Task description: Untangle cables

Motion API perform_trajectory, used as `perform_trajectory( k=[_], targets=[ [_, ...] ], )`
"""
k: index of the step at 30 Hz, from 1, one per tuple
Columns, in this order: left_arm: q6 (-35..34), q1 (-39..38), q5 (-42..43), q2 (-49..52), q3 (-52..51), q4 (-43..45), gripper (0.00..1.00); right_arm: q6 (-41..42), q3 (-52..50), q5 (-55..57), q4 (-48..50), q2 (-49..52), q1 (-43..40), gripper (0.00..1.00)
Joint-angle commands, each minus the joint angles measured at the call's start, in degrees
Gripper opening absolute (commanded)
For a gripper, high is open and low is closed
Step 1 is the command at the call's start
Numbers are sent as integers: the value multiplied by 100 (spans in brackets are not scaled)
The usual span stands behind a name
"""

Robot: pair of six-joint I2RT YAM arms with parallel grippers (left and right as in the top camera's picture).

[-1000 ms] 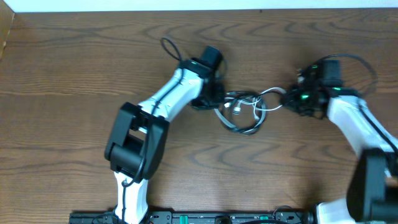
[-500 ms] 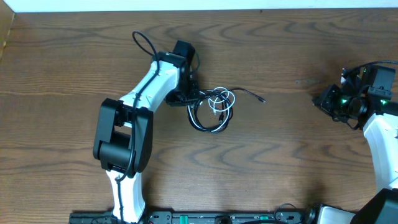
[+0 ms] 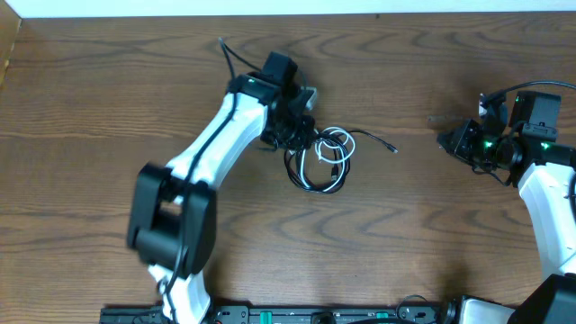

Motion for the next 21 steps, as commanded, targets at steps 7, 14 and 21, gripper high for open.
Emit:
perform_trajectory(
  k=[7, 14, 21],
  targets=[
    [238, -251, 243, -1196, 114, -44, 7, -87, 9, 2, 9, -4, 35, 10],
    [-452, -378, 1029, -1248, 114, 577, 7, -87, 9, -1178, 317, 61, 382, 11],
    [-1386, -221, 1591, -1394, 114, 1364, 7, 76, 9, -1475, 723, 271, 1137, 40]
  ],
)
